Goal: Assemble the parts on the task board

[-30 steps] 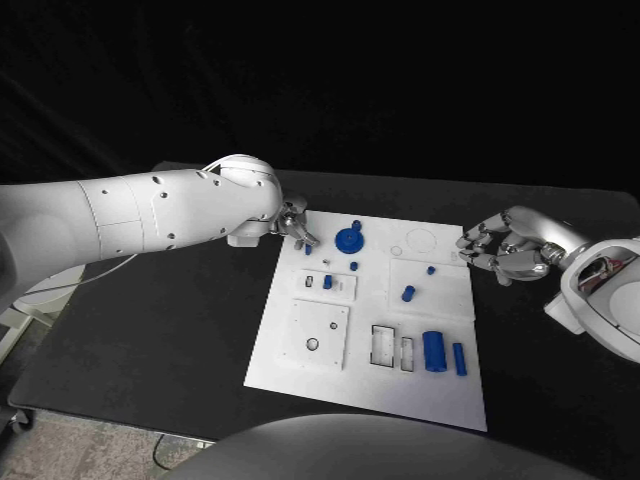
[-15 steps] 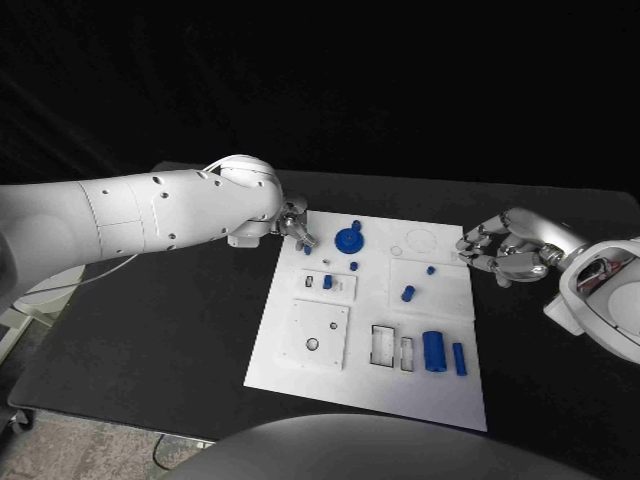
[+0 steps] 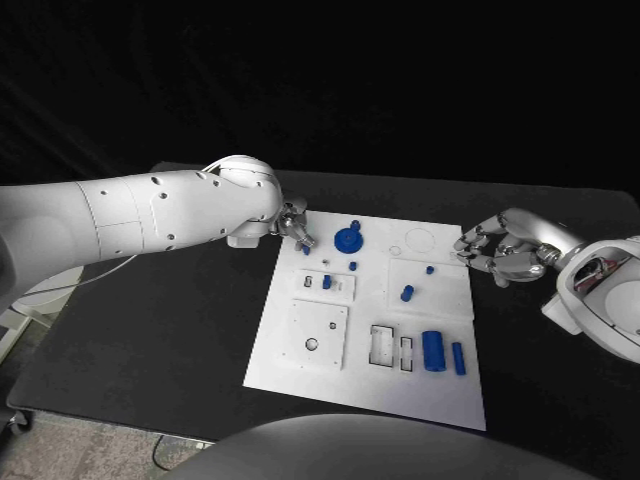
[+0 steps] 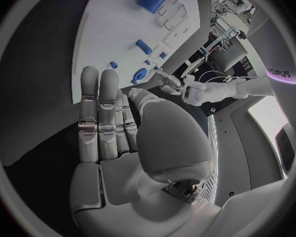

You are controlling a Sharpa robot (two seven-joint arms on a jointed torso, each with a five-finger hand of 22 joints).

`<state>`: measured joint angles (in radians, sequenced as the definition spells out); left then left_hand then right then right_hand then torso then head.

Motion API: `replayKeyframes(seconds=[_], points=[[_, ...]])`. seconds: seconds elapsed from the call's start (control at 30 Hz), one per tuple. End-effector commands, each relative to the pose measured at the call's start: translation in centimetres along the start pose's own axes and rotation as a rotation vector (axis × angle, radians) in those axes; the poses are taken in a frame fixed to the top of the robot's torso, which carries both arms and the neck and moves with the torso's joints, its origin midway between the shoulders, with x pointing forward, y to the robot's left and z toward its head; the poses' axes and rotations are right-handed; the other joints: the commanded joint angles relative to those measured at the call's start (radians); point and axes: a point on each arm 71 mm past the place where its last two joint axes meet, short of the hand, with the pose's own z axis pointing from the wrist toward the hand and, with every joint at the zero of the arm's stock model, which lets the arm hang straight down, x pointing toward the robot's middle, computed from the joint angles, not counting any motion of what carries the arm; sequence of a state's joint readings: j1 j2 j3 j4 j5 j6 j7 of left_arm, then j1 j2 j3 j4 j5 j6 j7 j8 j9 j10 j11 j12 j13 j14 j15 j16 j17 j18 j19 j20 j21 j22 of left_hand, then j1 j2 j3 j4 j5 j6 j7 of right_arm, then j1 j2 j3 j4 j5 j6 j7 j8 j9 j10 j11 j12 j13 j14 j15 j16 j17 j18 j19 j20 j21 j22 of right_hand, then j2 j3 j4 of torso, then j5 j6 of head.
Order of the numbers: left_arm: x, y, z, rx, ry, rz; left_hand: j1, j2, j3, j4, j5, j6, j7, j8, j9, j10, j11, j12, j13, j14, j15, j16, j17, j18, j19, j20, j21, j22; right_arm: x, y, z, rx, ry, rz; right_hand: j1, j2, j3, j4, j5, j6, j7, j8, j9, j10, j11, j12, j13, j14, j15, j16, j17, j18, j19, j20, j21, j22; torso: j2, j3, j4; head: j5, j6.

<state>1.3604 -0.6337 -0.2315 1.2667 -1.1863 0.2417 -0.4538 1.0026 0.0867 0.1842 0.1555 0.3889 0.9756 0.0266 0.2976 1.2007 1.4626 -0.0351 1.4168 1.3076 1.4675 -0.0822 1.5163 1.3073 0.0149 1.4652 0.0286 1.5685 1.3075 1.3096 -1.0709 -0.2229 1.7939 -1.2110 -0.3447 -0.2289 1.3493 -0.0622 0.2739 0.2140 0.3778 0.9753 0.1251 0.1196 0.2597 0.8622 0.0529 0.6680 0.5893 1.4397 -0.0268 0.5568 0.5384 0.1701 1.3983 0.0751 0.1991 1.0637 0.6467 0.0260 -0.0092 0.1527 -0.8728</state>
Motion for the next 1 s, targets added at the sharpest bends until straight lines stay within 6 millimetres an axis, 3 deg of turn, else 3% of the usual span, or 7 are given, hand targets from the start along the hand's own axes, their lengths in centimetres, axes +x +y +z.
replayKeyframes(seconds=[0.03,0.2,0.6,1.0], points=[[0.09,-0.23,0.01,0.013,0.008,0.001,0.006,-0.004,0.016,-0.006,0.008,0.007,0.000,-0.006,-0.002,0.010,-0.006,-0.004,0.173,0.094,-0.009,-0.007,0.244,-0.015,0.106,-0.006,0.002,0.263,0.09,-0.05,0.04,0.007,0.011,-0.004,0.013,0.000,0.006,0.003,0.005,0.005,0.002,0.007,0.001,0.001,0.004,-0.004,-0.001,-0.004,0.005,0.003,0.001,0.007,-0.008,0.000,-0.004,0.001,-0.001,0.0002,0.0000,0.002,0.000],[0.10,-0.25,0.02,0.013,0.008,0.000,0.003,-0.016,0.055,-0.024,0.030,0.009,0.000,-0.014,-0.008,0.008,-0.006,-0.006,0.172,0.094,-0.009,-0.009,0.243,-0.015,0.106,-0.007,0.002,0.263,0.11,-0.08,0.03,0.009,0.012,-0.004,0.014,0.001,0.007,0.002,0.006,0.005,0.002,0.007,0.001,0.002,0.005,-0.004,-0.002,-0.005,0.005,0.004,0.002,0.007,-0.008,0.000,-0.004,0.001,-0.001,0.0002,0.0001,0.001,0.000],[0.18,-0.40,-0.01,0.019,0.010,-0.012,-0.002,-0.068,0.217,-0.113,0.035,0.032,0.002,-0.066,-0.055,0.001,-0.005,-0.020,0.165,0.093,-0.009,-0.019,0.241,-0.015,0.106,-0.007,0.002,0.263,0.12,-0.20,0.00,0.016,0.016,-0.005,0.017,0.002,0.009,0.001,0.008,0.005,0.003,0.007,0.002,0.002,0.005,-0.007,-0.008,-0.007,0.005,0.005,0.002,0.007,-0.010,0.000,-0.004,0.003,0.000,0.0005,0.0003,0.000,0.000],[0.27,-0.12,-0.19,0.025,0.005,-0.048,-0.010,-0.083,0.277,-0.152,0.047,0.047,0.003,-0.081,-0.071,-0.002,-0.005,-0.027,0.161,0.093,-0.009,-0.022,0.240,-0.015,0.106,-0.006,0.002,0.263,0.29,-0.48,-0.03,0.027,0.026,-0.006,0.020,0.003,0.011,-0.001,0.011,0.005,0.004,0.008,0.003,0.001,0.006,-0.011,-0.015,-0.010,0.006,0.006,0.003,0.007,-0.012,0.001,-0.005,0.005,0.000,0.0003,0.0004,0.000,0.000]])
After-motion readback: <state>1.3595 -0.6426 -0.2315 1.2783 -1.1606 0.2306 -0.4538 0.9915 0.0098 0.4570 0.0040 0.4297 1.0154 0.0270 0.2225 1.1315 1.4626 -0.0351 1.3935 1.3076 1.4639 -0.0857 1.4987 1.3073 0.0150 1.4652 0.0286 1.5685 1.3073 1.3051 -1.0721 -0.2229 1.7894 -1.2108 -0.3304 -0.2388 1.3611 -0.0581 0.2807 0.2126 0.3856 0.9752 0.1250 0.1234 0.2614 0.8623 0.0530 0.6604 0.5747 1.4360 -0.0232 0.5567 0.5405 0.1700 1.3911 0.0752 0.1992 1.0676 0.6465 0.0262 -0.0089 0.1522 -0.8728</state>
